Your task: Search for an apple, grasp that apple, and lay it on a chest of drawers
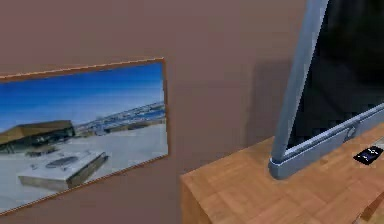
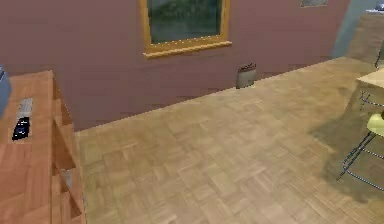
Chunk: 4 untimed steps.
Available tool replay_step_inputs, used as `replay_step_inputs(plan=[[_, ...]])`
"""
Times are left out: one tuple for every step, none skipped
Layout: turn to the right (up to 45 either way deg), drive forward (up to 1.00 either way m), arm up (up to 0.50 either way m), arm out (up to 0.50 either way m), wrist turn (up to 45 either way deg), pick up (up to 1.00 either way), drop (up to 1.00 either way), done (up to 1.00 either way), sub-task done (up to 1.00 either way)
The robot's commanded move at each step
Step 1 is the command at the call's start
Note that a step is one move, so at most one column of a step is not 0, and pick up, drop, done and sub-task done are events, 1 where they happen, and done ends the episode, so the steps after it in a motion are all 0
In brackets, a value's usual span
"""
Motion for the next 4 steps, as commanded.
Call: replay_step_inputs(plan=[[-45.0,0.0,0.0,0.0,0.0,0.0,0.0,0.0,0.0],[-45.0,0.0,0.0,0.0,0.0,0.0,0.0,0.0,0.0],[-45.0,0.0,0.0,0.0,0.0,0.0,0.0,0.0,0.0],[-15.0,0.0,0.0,0.0,0.0,0.0,0.0,0.0,0.0]])
